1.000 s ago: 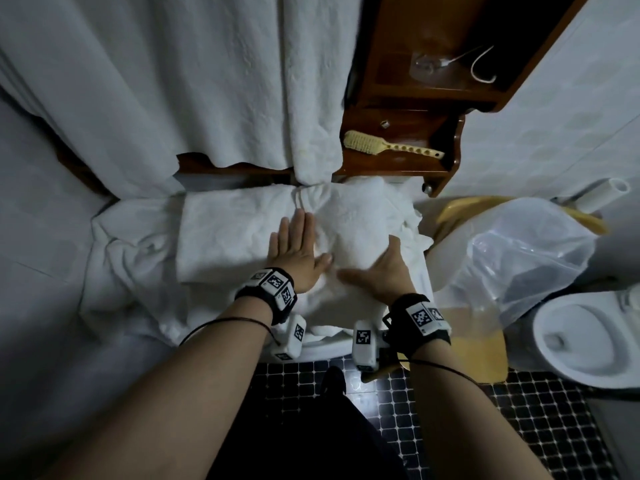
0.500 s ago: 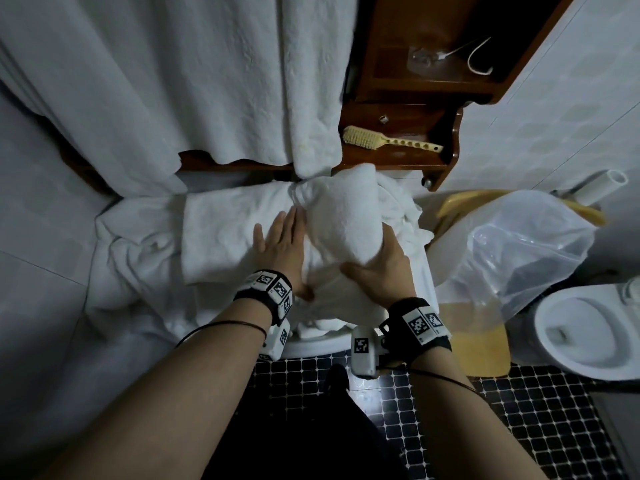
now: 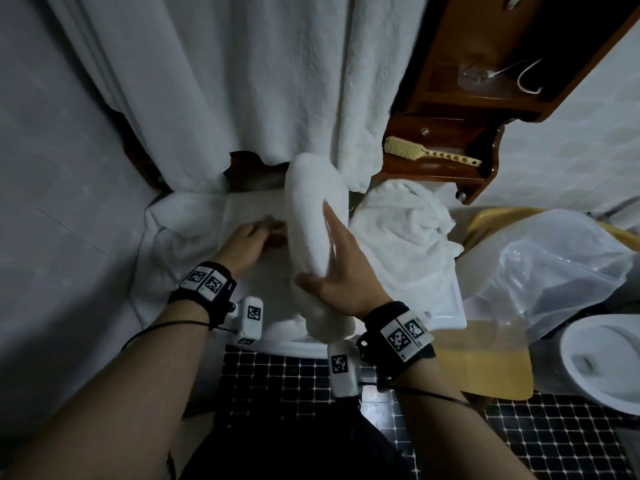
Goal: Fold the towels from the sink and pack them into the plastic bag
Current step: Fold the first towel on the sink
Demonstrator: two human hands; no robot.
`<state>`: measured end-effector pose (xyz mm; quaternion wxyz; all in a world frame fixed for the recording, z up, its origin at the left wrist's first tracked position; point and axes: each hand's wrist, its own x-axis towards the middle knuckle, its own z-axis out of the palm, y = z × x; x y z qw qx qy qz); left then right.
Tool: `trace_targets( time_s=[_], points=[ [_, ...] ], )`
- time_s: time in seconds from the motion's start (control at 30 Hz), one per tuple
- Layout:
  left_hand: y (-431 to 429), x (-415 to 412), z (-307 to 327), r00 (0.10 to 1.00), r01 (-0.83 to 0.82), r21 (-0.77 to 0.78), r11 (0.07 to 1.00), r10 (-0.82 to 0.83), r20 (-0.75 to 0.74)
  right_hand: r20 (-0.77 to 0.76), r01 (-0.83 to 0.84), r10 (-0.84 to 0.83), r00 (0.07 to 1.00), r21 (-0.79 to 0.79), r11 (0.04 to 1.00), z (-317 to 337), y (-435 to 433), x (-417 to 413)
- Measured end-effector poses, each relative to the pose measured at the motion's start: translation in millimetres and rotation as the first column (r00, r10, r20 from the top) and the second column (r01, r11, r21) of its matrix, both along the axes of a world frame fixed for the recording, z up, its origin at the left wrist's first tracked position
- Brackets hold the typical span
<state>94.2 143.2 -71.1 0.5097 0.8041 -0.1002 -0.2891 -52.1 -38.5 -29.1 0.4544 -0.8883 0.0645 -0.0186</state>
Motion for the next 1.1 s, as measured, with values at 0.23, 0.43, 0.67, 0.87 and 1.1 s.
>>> trace_targets(
  time_s=[0.23, 0.43, 0.67, 0.87, 1.1],
  points=[
    [37, 14, 1, 0.985, -0.171, 0.090, 0.981, 0.168, 0.036, -0.279, -0.195, 0.204, 0.938, 0.058, 0.979, -18, 57, 53],
    [38, 10, -25, 0.896, -0.159, 0.283, 0.946, 0.018, 0.444, 0.079, 0.076, -0.073, 0.994, -0.031, 0.997, -45, 54, 60],
    [38, 21, -47, 0.974, 0.050, 0.436, 0.899, -0.139, 0.176, -0.335, 0.385, -0.379, 0.863, -0.050, 0.922, -64, 31, 51],
    [39, 24, -48, 0.971, 0.046, 0.479, 0.877, -0.151, 0.184, -0.431, 0.336, -0.256, 0.865, 0.118, 0.935, -62, 44, 52],
    [46, 9, -22, 0.984, -0.029, 0.480, 0.877, -0.058, 0.166, -0.331, 0.313, -0.246, 0.911, 0.168, 0.935, -50, 51, 53]
  ],
)
